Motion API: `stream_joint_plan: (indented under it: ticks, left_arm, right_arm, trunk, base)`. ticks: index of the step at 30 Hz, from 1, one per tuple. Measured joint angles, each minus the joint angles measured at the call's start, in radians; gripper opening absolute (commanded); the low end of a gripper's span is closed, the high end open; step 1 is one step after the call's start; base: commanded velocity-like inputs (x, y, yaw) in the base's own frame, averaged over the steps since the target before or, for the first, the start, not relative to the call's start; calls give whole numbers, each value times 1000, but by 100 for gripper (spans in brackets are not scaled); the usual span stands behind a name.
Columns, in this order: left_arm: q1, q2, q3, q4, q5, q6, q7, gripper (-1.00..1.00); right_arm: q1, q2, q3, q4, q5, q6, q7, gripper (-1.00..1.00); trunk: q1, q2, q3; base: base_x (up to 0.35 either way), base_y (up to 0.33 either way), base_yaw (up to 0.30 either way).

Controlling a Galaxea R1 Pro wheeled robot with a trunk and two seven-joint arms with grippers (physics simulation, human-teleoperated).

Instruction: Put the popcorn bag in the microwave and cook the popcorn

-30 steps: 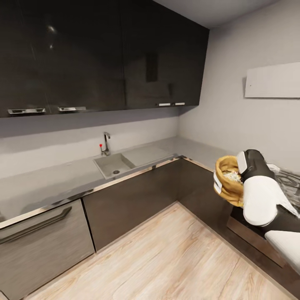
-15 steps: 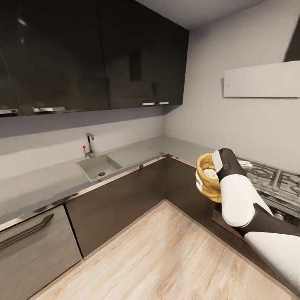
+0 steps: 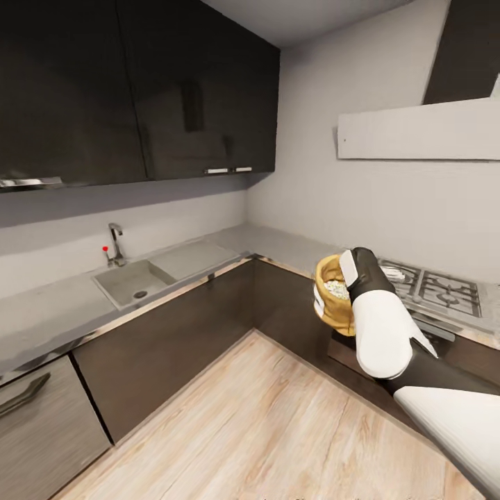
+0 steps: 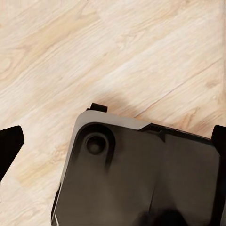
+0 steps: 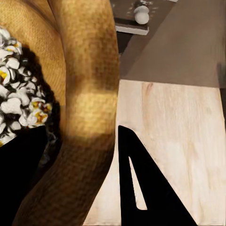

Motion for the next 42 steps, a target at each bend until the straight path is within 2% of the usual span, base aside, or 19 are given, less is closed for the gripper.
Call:
stream_joint_plan:
  ticks: [1, 3, 9, 22, 32, 37, 42]
  left_arm:
    - [0, 0, 0, 0, 0, 0, 0, 100]
    - [0, 0, 0, 0, 0, 0, 0, 100]
    - [0, 0, 0, 0, 0, 1, 0, 100]
    - [0, 0, 0, 0, 0, 1, 0, 100]
    - [0, 0, 1, 0, 1, 1, 7, 100]
    - [0, -1, -3, 0, 0, 1, 8, 100]
    - [0, -2, -3, 0, -1, 1, 8, 100]
  right_arm:
    - [0, -4, -26, 7, -2, 0, 0, -100]
    - [0, -10, -42, 35, -4, 0, 0, -100]
    - [5, -27, -44, 48, -2, 1, 0, -100]
    - [13, -29, -37, 49, 2, 1, 2, -100]
    - [16, -27, -30, 49, 4, 1, 7, -100]
    - [16, -27, -29, 49, 7, 1, 3, -100]
    - [16, -27, -27, 49, 7, 1, 2, -100]
  trunk:
    - [0, 0, -1]
    - [0, 0, -2]
    - [0, 0, -6]
    - [0, 1, -14]
    - [0, 1, -16]
    - [0, 1, -16]
    - [0, 1, -16]
  base:
    - [0, 0, -257]
    - [0, 0, -257]
    - [0, 0, -257]
    - [-7, 0, -256]
    - [-318, -14, -36]
    - [-286, -220, -26]
    - [-276, -242, -250]
